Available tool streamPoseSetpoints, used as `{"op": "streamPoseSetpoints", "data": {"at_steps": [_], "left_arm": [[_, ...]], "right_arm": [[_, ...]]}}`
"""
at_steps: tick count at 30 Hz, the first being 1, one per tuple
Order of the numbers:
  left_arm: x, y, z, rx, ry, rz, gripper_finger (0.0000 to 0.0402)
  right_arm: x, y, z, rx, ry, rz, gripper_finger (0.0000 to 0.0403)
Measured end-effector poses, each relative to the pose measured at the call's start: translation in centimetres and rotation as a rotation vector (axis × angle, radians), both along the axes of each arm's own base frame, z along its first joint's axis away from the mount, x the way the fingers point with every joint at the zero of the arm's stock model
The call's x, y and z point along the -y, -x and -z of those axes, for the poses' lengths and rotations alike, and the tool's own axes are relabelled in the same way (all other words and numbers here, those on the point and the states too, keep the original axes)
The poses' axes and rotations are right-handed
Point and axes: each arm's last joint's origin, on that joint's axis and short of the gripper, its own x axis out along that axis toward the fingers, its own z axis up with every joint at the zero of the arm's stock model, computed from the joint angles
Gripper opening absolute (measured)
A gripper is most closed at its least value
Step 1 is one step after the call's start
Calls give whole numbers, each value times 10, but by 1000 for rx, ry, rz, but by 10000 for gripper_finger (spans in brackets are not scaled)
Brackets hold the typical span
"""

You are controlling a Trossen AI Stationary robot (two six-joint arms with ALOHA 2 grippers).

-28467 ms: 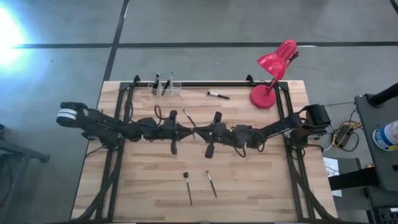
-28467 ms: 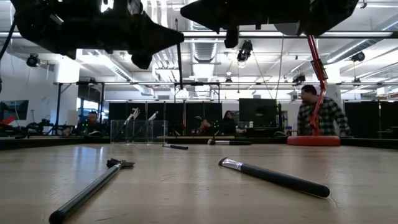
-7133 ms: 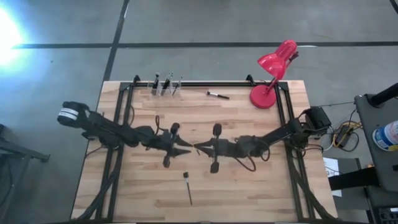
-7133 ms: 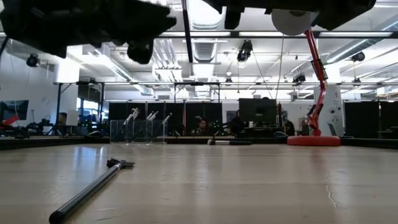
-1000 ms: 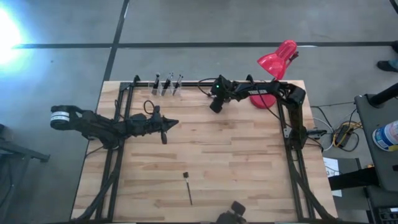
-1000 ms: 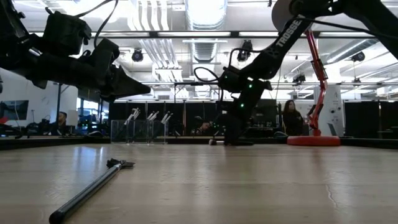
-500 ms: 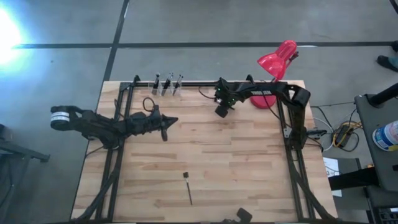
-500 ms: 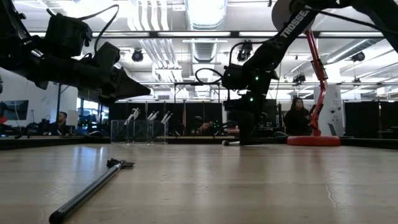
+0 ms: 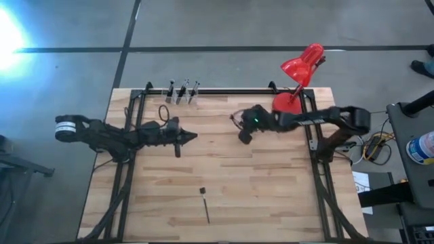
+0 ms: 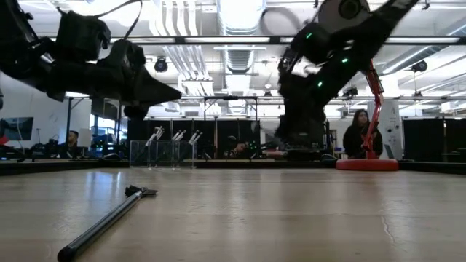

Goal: Put items in baskets/containers
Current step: Put the black powder brush into the transparent organizer

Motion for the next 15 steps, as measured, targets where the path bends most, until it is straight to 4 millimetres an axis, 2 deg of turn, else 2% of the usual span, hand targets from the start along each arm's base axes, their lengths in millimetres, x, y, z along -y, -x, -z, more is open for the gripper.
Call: {"op": "streamPoseSetpoints", "data": {"at_steps": [4,9,15], "left_arm": [[3,-10,-6,-28,-15,1,9],[8,-20,-20,17,-24,-13,50],[22,-24,-40,227,-47,97,80]], "right_arm": [[-30,5,-7,277,40,-71,49],[-62,8,-8,508,69,-178,49],[-86,6,-18,748,104,-248,49]]}}
